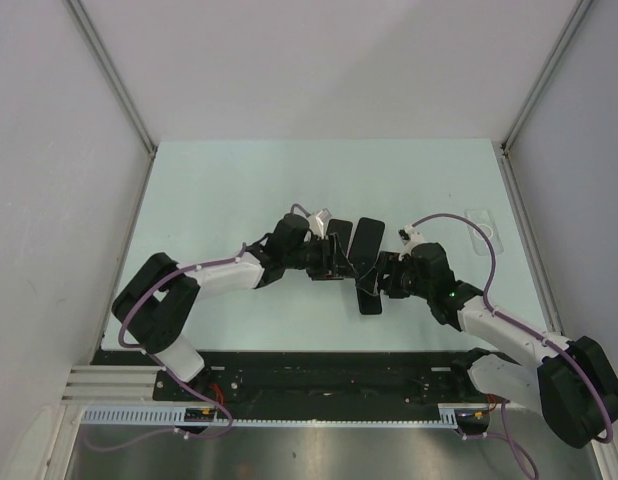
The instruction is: Put the phone into the phone case
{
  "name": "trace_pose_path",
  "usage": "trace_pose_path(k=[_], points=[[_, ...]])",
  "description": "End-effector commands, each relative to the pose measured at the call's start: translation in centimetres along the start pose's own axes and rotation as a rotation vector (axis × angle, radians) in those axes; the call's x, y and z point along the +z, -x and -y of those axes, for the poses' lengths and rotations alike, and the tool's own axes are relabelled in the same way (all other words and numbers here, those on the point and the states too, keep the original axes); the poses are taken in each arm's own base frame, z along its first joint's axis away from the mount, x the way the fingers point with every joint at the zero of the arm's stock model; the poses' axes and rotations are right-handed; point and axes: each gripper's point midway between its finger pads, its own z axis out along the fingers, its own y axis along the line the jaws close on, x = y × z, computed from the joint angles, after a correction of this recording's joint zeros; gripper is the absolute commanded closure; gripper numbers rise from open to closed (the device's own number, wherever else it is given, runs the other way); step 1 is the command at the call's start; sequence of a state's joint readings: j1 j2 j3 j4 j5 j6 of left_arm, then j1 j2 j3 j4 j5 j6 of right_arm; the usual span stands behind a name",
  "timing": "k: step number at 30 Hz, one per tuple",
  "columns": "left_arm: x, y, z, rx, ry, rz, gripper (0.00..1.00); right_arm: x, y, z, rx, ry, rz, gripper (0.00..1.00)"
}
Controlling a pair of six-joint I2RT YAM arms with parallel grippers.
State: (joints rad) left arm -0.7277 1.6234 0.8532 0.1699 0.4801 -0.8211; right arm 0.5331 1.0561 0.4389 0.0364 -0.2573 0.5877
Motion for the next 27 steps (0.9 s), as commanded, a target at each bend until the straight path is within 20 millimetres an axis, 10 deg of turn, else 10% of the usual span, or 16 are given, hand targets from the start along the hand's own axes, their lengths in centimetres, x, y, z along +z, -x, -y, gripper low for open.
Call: trace_pose_path(k=[1, 19, 27], points=[[0.1, 1.2, 2.2, 0.023, -0.074, 0.045, 0.38, 0.0, 2.4, -1.5, -0.016, 0.048, 0.091, 0.57], [1.7, 1.1, 1.9, 0.013, -0.076, 0.007, 0.51, -0.1, 2.4, -3.2, -0.005, 0.104, 0.096, 0.57], [1.6, -0.2, 2.3, -0.001, -0.119, -0.037, 0.85, 0.3, 2.5, -2.9, 0.013, 0.086, 0.104, 0.55]])
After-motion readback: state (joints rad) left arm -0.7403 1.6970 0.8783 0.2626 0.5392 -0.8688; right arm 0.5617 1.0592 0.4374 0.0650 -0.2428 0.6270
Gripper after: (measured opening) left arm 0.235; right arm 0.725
